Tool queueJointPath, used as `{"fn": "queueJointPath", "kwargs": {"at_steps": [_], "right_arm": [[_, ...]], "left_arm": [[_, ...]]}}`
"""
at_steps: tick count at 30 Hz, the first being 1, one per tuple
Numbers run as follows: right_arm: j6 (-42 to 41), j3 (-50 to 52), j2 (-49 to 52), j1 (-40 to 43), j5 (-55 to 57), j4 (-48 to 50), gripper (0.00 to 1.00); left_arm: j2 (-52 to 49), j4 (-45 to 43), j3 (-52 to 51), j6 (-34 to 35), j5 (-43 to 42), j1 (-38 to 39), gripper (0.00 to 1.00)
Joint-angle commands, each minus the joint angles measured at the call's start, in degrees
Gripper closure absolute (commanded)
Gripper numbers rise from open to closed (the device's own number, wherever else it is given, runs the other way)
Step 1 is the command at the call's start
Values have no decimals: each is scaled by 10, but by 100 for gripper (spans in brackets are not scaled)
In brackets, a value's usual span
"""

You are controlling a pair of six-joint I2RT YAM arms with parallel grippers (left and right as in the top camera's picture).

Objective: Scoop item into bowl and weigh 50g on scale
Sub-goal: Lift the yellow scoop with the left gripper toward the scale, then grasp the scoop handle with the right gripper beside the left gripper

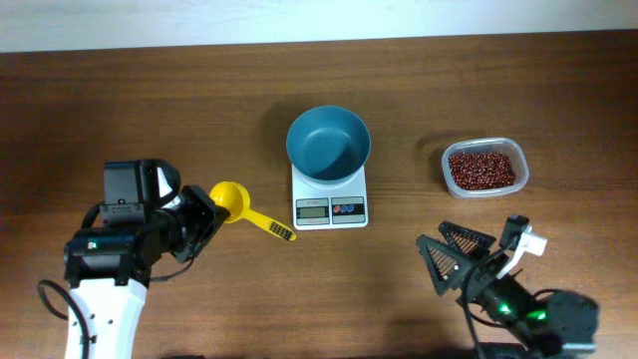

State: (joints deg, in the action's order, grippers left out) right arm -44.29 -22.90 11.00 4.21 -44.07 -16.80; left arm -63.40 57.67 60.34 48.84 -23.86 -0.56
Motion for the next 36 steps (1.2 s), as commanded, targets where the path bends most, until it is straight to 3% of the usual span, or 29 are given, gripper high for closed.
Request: {"fn": "queueJointPath", "kwargs": {"at_steps": [1, 3, 6, 11, 13, 19, 27, 34, 36], "right_arm": [[54, -114, 99, -4, -81, -98, 1], [66, -134, 152, -4, -177, -104, 1], [67, -130, 177, -5, -181, -109, 1], [121, -129, 193, -5, -177, -108, 31], [130, -129, 193, -5, -164, -109, 37], [174, -129, 194, -40, -101, -104, 27], [175, -129, 205, -162, 2, -63, 27], [173, -130, 275, -215, 35, -27, 48], [173, -130, 292, -216, 35, -14, 50]], "left_arm": [[-1, -1, 7, 79, -7, 26, 100], [-1, -2, 7, 167, -1, 56, 100], [-1, -23, 7, 207, 24, 87, 100], [-2, -108, 7, 235, 58, 154, 100], [-3, -124, 7, 250, 82, 178, 100], [-27, -168, 7, 279, 106, 237, 100], [-78, -218, 7, 296, 106, 302, 100], [-84, -226, 7, 296, 106, 342, 100], [-84, -225, 7, 296, 104, 349, 100]]}}
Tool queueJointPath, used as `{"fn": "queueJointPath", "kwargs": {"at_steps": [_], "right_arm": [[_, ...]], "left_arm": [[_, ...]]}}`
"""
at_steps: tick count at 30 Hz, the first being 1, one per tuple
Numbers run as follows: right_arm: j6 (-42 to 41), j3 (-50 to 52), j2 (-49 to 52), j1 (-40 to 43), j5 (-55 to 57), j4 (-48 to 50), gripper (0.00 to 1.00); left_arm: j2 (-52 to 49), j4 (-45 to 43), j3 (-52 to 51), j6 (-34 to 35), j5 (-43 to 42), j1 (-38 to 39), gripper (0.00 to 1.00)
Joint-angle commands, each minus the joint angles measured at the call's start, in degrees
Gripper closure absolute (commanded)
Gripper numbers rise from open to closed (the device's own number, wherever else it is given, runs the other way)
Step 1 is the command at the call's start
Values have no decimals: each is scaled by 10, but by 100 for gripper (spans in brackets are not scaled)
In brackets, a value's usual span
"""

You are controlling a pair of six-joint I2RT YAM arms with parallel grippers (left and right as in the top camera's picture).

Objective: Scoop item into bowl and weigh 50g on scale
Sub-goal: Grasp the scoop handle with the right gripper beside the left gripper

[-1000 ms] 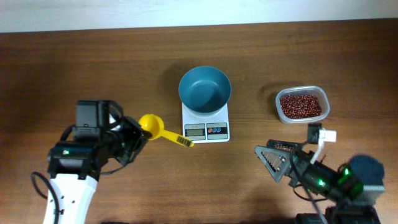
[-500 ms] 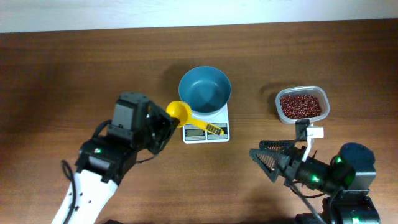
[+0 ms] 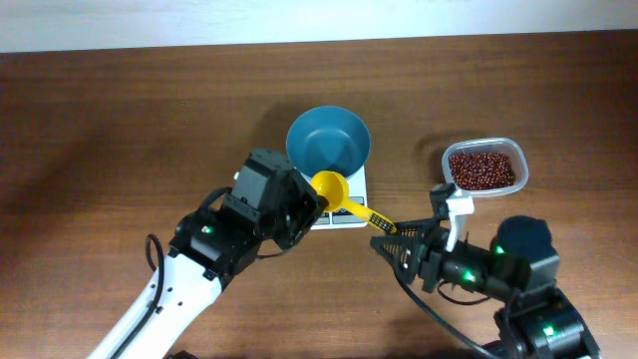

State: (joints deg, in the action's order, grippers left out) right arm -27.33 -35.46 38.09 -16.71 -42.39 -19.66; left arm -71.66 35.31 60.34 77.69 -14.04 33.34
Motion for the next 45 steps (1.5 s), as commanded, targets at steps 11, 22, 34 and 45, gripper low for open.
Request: {"fn": "queueJointPath", "kwargs": {"at_steps": [11, 22, 34, 45], "right_arm": [[-1, -4, 44, -6, 17, 45, 64], [-8, -4, 44, -6, 15, 45, 73], [-8, -4, 44, -6, 15, 45, 80], [-8, -4, 45, -6, 15, 45, 84]], "left_arm": [[-1, -2, 7, 7, -1, 12, 100], [-1, -2, 7, 7, -10, 12, 100], [-1, -1, 7, 7, -12, 23, 100], [-1, -1, 7, 7, -18, 23, 100]]}}
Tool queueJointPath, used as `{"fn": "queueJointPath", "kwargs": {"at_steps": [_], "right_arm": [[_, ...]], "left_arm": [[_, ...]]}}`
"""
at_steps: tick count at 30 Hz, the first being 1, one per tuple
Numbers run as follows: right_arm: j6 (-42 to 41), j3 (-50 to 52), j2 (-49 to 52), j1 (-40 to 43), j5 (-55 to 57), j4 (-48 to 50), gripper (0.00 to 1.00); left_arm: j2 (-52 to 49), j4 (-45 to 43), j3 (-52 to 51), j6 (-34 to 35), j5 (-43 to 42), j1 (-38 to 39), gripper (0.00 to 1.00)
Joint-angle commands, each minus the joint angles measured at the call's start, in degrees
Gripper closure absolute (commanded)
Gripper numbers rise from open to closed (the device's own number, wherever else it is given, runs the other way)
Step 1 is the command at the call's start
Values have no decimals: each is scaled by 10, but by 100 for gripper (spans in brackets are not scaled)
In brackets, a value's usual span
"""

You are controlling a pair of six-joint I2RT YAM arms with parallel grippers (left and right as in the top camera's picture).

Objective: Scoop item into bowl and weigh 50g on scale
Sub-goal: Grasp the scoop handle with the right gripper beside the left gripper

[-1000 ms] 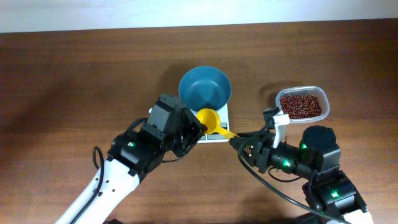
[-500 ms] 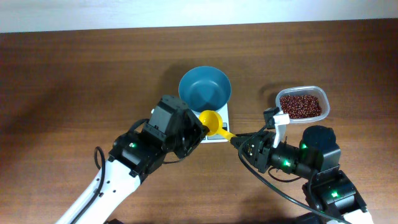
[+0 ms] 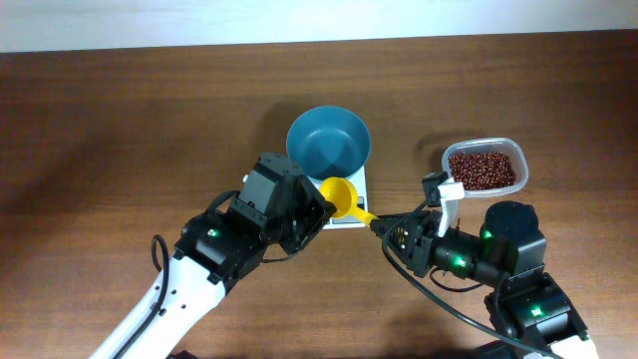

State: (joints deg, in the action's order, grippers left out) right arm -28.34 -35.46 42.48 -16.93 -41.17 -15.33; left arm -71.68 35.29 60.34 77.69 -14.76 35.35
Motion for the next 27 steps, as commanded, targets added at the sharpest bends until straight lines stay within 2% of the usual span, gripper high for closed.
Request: {"fn": "queueJointPath", "kwargs": {"at_steps": [1, 11, 15, 23, 25, 27], "right_arm": [[2, -4, 0, -4, 3, 2, 85], [2, -4, 0, -4, 3, 2, 96], [2, -4, 0, -4, 0, 2, 96], [-51, -4, 0, -3, -20, 2, 96], [-51, -4, 0, -3, -12, 1, 96], [-50, -4, 1, -3, 24, 0, 96]], "left_arm": [[-1, -1, 7, 7, -12, 3, 100], [-1, -1, 7, 7, -15, 3, 100], [-1, 2, 7, 7, -15, 3, 100], [-1, 1, 7, 7, -15, 3, 91], [0, -4, 7, -14, -15, 2, 83], [2, -20, 7, -43, -10, 0, 63]]}}
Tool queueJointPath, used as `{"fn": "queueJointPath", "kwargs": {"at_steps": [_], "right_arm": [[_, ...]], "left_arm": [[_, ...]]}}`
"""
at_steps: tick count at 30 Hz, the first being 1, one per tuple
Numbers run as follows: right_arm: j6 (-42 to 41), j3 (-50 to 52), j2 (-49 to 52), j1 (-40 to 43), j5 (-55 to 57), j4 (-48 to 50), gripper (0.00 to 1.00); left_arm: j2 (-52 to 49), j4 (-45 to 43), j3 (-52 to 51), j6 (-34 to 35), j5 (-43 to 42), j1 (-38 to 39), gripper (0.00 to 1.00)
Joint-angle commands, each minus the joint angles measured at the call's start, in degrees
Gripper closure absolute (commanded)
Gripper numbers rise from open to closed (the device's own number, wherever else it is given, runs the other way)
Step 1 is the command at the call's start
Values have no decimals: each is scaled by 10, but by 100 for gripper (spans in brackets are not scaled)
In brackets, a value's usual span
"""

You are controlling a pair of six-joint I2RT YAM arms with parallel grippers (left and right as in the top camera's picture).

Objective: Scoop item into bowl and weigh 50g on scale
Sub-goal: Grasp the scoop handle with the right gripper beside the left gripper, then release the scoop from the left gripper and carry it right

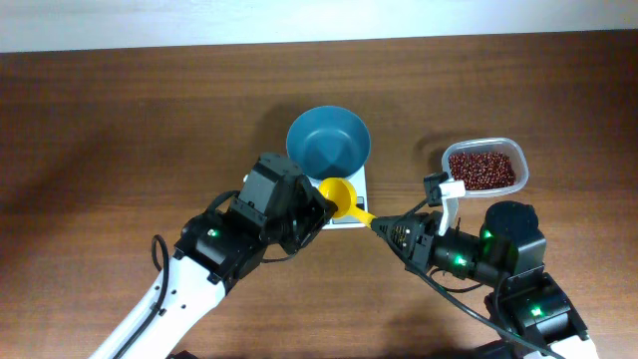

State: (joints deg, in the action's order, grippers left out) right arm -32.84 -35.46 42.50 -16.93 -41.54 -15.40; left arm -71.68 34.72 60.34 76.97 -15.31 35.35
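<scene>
The yellow scoop [337, 193] hangs just in front of the white scale [360, 180], which carries the empty blue bowl [328, 142]. My left gripper [316, 204] is shut on the scoop's cup end from the left. From the right, my right gripper [385, 226] has its fingers drawn together on the scoop's handle. A clear tub of red beans [483, 168] sits to the right of the scale. The scale's display is hidden under the scoop and the left gripper.
The brown wooden table [120, 120] stretches out on all sides. The right arm's body [508, 249] lies just in front of the bean tub. The left arm [199, 269] reaches in from the lower left.
My right gripper's fingers, spread around the scoop's handle before, are now drawn together on it. The left gripper and the scoop have stayed where they were.
My left gripper held the scoop at the table's left while the right gripper stood open at the lower right. Then the scoop was in front of the scale, with the right gripper open at the handle's tip. The handle then lay between the right fingers, which have now shut.
</scene>
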Motion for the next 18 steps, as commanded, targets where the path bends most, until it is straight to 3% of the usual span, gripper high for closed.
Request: {"fn": "queueJointPath", "kwargs": {"at_steps": [1, 6, 11, 15, 18], "right_arm": [[-4, -4, 0, -3, 41, 0, 96], [-4, -4, 0, -2, 76, 1, 96], [2, -14, -6, 21, 76, -23, 96], [58, -55, -41, 89, 55, -132, 96], [74, -91, -76, 150, -34, -217, 96]], "left_arm": [[5, -18, 8, -42, -2, 0, 55], [40, -21, 30, -116, 29, -17, 24], [105, 7, 33, -169, 61, -54, 3], [173, 85, 33, -180, 104, -113, 1], [218, 132, 33, -180, 134, -155, 1]]}}
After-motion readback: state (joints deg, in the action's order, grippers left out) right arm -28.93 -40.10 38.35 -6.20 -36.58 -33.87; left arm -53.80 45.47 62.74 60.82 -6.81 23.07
